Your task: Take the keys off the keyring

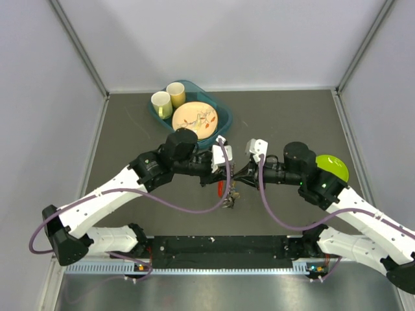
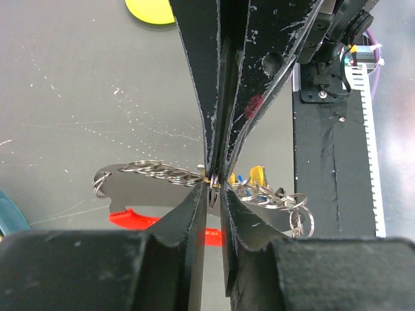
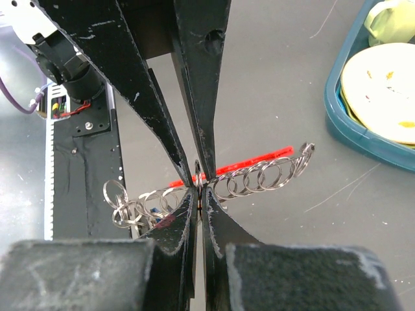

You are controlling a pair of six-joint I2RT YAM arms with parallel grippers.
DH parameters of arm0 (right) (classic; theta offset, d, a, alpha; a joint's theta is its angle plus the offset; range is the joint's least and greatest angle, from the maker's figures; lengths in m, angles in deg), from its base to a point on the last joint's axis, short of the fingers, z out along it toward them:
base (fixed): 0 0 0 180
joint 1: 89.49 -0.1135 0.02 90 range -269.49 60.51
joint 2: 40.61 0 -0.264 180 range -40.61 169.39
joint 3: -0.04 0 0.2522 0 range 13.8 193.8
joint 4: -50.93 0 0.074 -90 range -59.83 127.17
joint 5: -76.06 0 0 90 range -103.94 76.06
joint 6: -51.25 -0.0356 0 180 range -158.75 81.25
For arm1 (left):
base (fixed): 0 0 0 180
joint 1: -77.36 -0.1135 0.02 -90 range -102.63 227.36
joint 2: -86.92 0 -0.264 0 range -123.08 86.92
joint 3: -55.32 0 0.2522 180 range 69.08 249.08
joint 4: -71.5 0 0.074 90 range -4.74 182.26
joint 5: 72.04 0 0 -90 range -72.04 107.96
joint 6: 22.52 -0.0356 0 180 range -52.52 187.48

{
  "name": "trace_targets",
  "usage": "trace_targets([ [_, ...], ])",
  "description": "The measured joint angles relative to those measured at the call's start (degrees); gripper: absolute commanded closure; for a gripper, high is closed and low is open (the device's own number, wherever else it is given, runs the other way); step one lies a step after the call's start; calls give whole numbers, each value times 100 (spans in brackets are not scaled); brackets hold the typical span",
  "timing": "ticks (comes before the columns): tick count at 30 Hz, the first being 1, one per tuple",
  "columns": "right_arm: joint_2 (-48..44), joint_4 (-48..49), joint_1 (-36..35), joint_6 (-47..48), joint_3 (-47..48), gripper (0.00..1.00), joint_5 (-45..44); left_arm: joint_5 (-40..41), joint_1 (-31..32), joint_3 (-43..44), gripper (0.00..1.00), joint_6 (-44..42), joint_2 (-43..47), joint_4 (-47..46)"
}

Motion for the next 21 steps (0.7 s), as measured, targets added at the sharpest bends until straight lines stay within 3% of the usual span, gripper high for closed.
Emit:
trace_targets([
  [3, 9, -20, 0, 0, 0, 100, -2, -46, 0, 26, 100, -11, -37, 66],
  [7, 9, -31, 0, -15, 0, 100, -4, -76, -7, 35, 100, -63, -39, 101],
  [10, 9, 0, 0, -127, 4, 87, -90, -98, -50, 11, 100, 4, -26, 22],
  [14, -72, 87, 0, -376, 35, 71, -319, -470, -479, -586, 100, 647, 269, -894],
  [21, -837, 715, 0, -1196, -168, 55, -798, -758, -1054, -1930, 100, 2267, 1003, -3274],
])
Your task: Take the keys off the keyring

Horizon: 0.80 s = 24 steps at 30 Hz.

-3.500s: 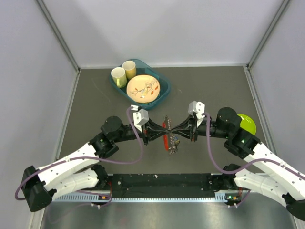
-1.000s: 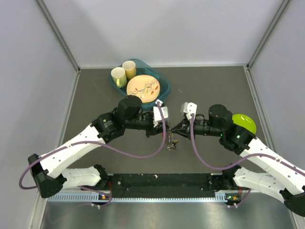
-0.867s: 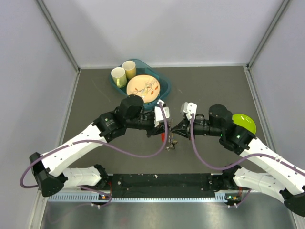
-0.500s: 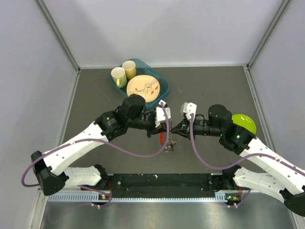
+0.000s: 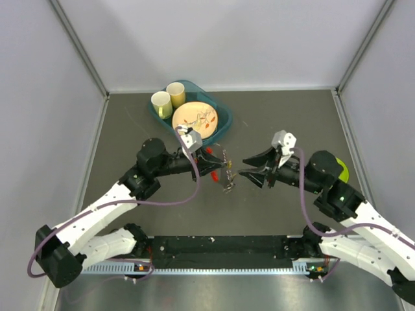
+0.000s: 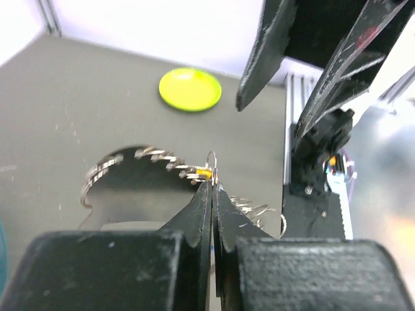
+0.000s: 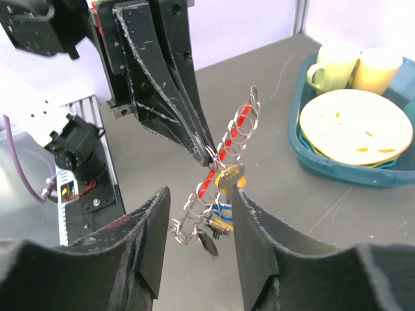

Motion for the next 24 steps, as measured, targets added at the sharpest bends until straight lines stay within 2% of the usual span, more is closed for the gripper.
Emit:
trace_targets([
  [5, -284, 474, 0, -323, -223, 59, -282, -136, -2, -531, 100, 1049, 111, -1740],
  [10, -103, 605, 0, -450, -372, 61, -433, -151, -2, -752, 100, 1746, 116, -2809],
  [15, 15, 649, 0, -525, -420, 59, -404, -74, -2, -925, 100, 2238, 186, -3665],
  [24, 114, 1178, 0, -739, -431, 48, -140, 170, -2, -1248, 100, 3139, 94, -5029],
])
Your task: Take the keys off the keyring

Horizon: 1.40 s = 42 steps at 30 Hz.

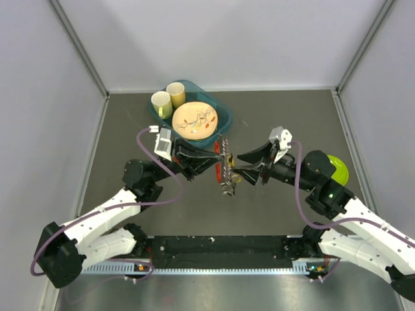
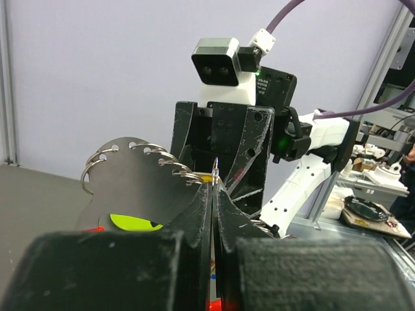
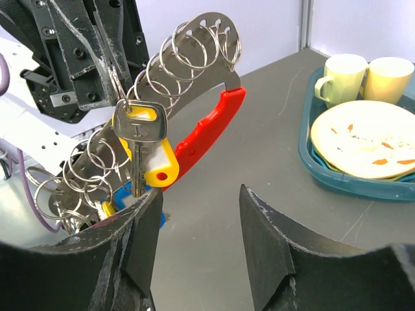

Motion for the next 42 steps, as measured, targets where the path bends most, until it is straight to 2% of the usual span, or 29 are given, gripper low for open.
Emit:
trace_targets([
  [8, 153, 326, 0, -85, -13, 48, 197, 50, 0, -50, 100, 175, -11, -289],
  [20, -382, -151, 0, 260, 289, 46, -286, -7, -4, -92, 100, 166, -9, -275],
  [28, -114, -170, 0, 431, 693, 46, 273, -37, -11, -92, 100, 146, -9, -254],
  [33, -42, -400, 0, 525, 706, 46, 269, -46, -15, -90, 100, 83, -7, -122],
  [42, -741, -673, 0, 734, 485, 43, -103, -155, -15, -50, 100, -227, 0, 503],
])
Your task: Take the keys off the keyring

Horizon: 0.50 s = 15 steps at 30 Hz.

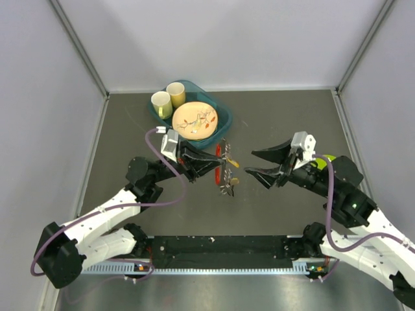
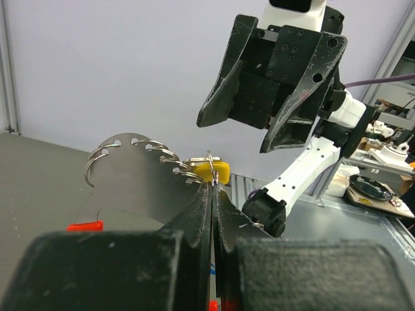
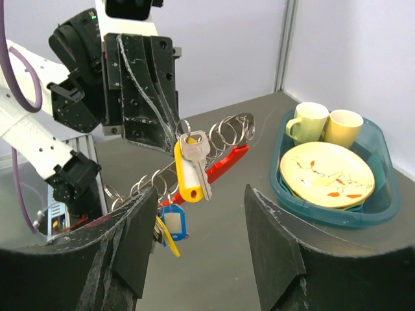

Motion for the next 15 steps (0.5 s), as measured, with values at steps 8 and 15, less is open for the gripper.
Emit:
trace_targets([
  [8, 444, -4, 0, 175, 7, 40, 382, -20, 0, 28, 100, -125, 9, 267],
  [15, 748, 87, 0, 361, 9, 40, 509, -24, 0, 31, 100, -144, 57, 343],
])
